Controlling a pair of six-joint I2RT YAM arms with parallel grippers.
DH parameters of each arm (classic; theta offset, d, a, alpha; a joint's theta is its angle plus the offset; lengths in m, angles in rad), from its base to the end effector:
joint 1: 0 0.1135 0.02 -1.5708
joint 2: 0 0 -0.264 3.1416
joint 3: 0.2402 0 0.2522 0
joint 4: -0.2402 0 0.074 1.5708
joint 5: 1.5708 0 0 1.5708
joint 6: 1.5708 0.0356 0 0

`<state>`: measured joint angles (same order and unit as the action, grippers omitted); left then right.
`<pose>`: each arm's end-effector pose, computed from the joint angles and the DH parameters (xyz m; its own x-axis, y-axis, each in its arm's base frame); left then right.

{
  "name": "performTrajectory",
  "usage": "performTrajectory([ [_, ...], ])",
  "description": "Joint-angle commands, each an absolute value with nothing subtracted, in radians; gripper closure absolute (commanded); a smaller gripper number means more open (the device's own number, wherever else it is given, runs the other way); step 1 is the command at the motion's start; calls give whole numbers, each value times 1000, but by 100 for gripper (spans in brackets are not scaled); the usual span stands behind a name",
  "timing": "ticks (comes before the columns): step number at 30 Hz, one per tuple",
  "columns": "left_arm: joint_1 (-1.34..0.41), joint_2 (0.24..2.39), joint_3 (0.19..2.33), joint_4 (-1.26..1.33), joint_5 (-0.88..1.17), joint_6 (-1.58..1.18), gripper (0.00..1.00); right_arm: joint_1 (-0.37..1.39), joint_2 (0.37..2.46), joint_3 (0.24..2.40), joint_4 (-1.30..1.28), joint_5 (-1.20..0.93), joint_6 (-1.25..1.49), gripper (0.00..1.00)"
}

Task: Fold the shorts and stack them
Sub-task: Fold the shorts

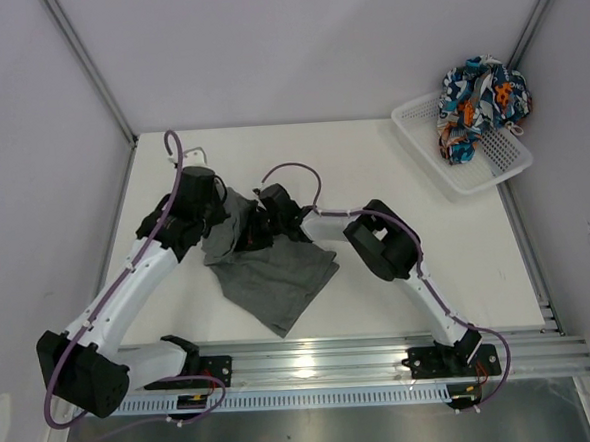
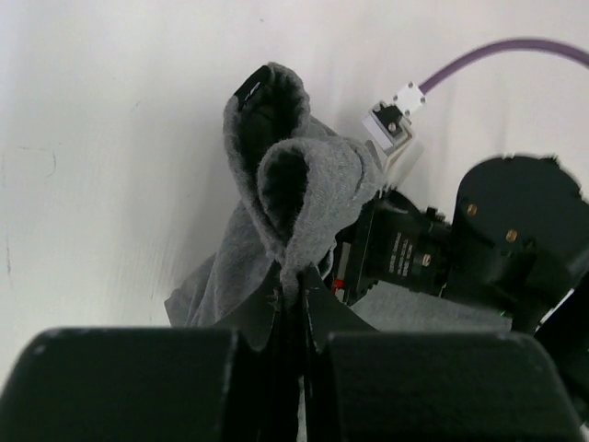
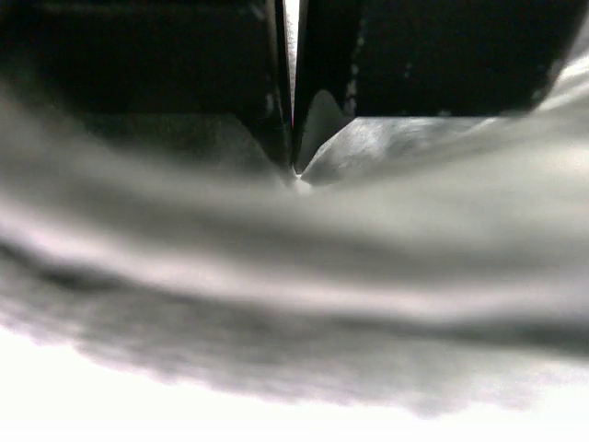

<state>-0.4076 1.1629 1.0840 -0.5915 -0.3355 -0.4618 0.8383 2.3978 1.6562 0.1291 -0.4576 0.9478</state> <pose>0.2328 -0.0878 0.3295 -0.5719 -0.2113 -0.7926 -0.1311 0.9774 -0.1660 0.3375 0.3987 0.1101 -0.9623 0.0196 -0.2711 -0.2180 0.5404 0.8127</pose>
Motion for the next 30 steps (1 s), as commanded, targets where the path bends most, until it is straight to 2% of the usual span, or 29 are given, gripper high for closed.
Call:
performTrajectory([
  [1,-442,1146,1036,-477,-380,-462,97,796,2447,1744,17,-602,867,100],
  [6,-515,1152,991,-434,-417,-457,96,735,2528,1871,-104,-742,787,100],
  [10,-555,1212,1011,-436,-454,-465,96,715,2624,2089,-282,-805,718,100],
  [15,-566,1270,1084,-454,-469,-491,96,696,2649,2117,-275,-818,735,99],
  [17,-565,1305,1106,-462,-486,-479,96,693,2605,2080,-270,-799,718,94],
  [20,-565,1334,1167,-486,-502,-459,96,677,2517,2014,-249,-779,712,75],
  [21,-565,1348,1189,-489,-500,-454,96,670,2493,1999,-256,-763,707,65],
  [24,-565,1364,1229,-494,-499,-443,96,644,2370,1903,-258,-723,683,58],
  [30,-565,1361,1229,-473,-502,-411,96,607,2088,1669,-276,-523,657,58],
])
